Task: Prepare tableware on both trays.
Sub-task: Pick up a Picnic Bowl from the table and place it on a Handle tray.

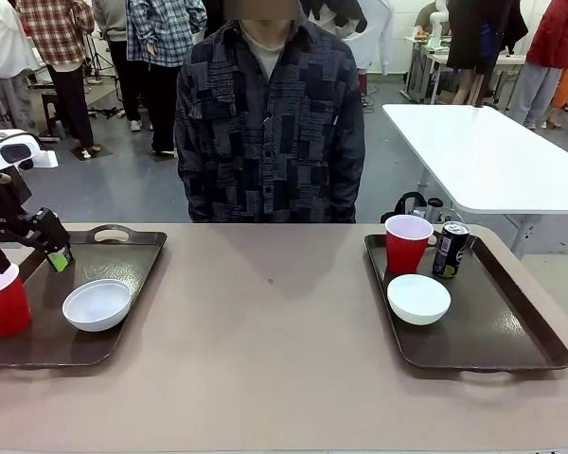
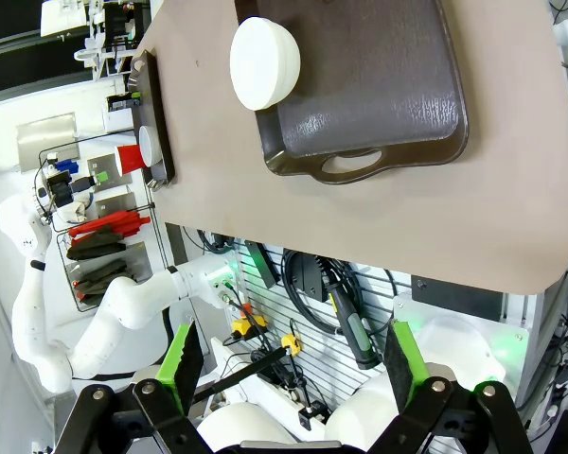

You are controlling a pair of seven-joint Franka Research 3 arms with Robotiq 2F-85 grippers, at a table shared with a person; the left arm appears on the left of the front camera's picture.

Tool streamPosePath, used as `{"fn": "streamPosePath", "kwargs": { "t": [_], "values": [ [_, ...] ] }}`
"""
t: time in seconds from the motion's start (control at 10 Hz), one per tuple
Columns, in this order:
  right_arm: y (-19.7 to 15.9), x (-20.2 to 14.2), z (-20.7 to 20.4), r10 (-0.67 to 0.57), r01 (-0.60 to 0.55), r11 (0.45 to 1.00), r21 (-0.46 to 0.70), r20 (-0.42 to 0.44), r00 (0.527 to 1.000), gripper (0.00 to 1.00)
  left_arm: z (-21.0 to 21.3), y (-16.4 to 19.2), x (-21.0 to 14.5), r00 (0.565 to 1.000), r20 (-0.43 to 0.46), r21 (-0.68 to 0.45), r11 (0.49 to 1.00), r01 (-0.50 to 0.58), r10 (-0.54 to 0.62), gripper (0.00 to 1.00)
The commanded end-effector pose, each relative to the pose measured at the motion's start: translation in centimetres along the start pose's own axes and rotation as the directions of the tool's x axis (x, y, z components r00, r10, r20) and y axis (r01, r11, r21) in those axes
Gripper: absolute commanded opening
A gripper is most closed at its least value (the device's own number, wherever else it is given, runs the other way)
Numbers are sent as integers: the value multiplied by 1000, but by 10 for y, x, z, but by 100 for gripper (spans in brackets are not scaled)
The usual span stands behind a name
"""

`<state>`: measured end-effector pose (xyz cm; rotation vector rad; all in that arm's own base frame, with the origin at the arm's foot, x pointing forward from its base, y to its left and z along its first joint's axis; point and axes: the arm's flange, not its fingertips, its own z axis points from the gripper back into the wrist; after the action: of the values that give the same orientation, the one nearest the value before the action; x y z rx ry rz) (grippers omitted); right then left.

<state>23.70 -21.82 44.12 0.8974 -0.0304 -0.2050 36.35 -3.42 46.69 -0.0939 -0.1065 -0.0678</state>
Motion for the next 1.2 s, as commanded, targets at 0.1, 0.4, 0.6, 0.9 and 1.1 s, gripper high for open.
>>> {"fn": "streamPosePath", "kwargs": {
  "t": [0.1,0.4,0.6,0.9,1.1],
  "values": [
    [0,-2,-1,10,-10,1000,10,4,1000,100,0,-1,2,1000,11,-2,1000,2,-2,100],
    [0,-2,-1,10,-10,1000,10,4,1000,100,0,0,0,1000,0,0,1000,0,0,100],
    [0,-2,-1,10,-10,1000,10,4,1000,100,36,31,21,993,-75,-412,904,-114,91,100],
    [0,-2,-1,10,-10,1000,10,4,1000,100,27,111,50,961,-270,-738,630,-242,54,100],
    [0,-2,-1,10,-10,1000,10,4,1000,100,15,167,58,958,-279,-835,477,-275,65,100]
  ]
}}
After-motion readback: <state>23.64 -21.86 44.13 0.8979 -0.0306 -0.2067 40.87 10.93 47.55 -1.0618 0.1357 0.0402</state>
